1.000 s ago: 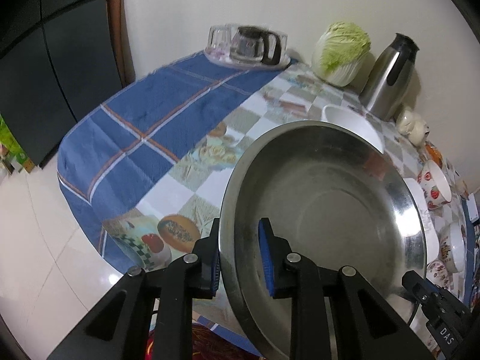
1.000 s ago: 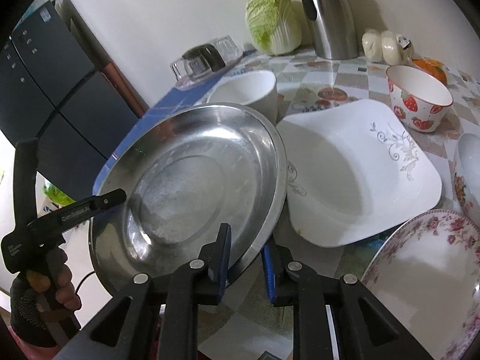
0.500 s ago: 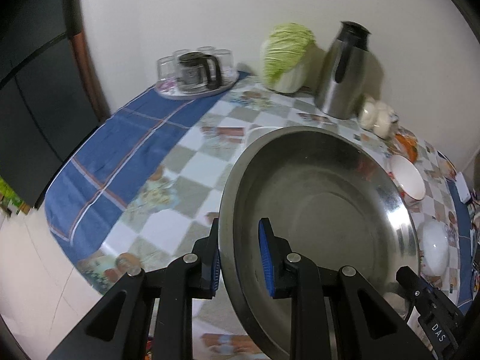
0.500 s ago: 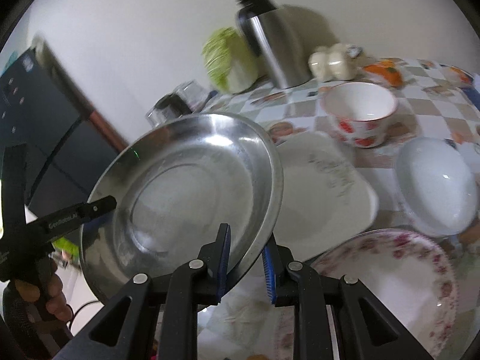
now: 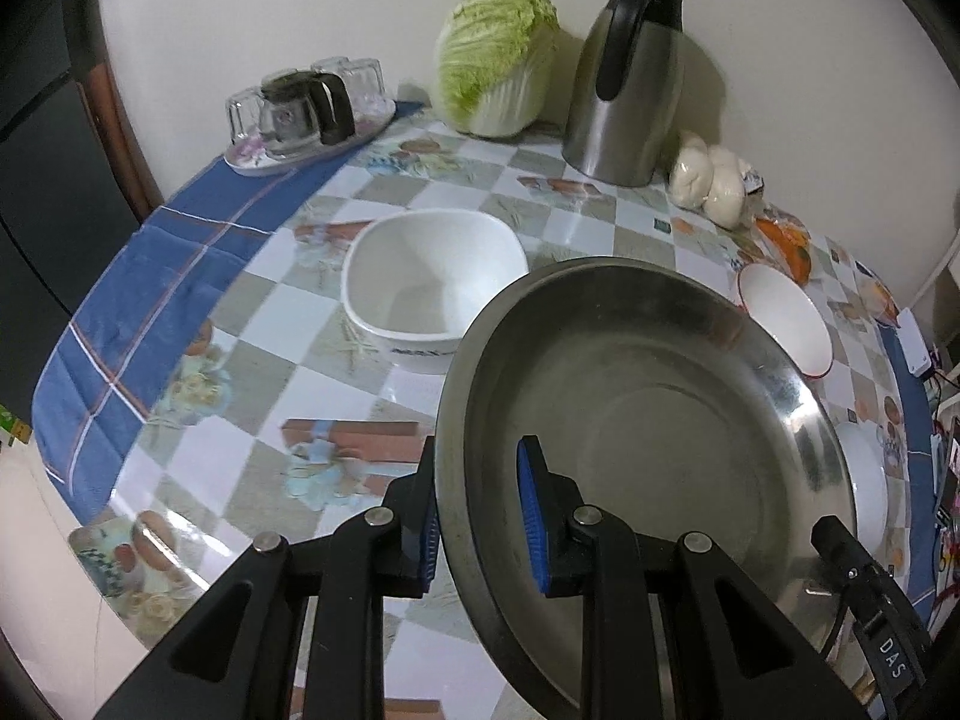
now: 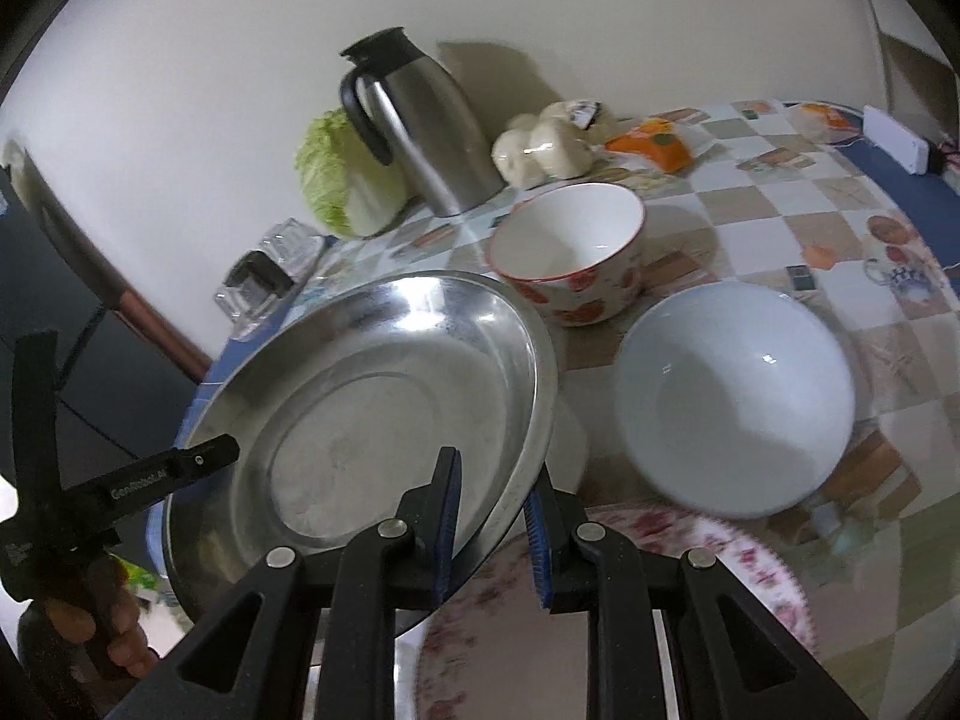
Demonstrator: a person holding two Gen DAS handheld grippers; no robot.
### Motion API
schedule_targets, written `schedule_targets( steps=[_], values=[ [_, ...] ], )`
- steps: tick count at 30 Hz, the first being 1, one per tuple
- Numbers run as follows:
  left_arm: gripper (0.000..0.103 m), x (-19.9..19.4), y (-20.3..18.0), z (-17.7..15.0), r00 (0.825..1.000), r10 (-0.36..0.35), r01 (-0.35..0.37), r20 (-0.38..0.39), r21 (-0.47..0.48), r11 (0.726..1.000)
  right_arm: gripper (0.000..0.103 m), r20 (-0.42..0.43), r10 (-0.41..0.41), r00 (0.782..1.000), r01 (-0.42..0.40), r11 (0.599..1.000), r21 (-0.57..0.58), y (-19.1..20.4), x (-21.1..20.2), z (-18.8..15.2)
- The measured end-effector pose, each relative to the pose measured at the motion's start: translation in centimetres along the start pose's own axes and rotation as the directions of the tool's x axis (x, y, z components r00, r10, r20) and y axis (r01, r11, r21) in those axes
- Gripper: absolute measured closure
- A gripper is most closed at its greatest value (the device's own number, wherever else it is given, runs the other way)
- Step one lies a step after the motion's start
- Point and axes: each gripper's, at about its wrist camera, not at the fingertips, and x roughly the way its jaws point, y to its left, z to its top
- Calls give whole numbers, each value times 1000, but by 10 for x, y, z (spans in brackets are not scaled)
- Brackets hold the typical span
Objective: Organize plates and bowls
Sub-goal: 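Lift the steel tray with both grippers and carry it toward the square MAX bowl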
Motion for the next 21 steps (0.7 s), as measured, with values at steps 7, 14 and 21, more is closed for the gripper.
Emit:
schedule_targets(
  steps=[7,14,21],
  values=[
    [79,25,-3,0,999,-9,9,-47,2,1000,81,-14,-33,999,32,999,-9,-7,11,7],
    [79,38,-5,-1,997,-12,13,-77,19,1000,81,-21,-95,995,93,993,-72,-4,23,9],
    [78,50,-6,-6,993,-18,21,-119,21,1000,81,-48,-137,989,133,989,-68,-8,34,7]
  ],
)
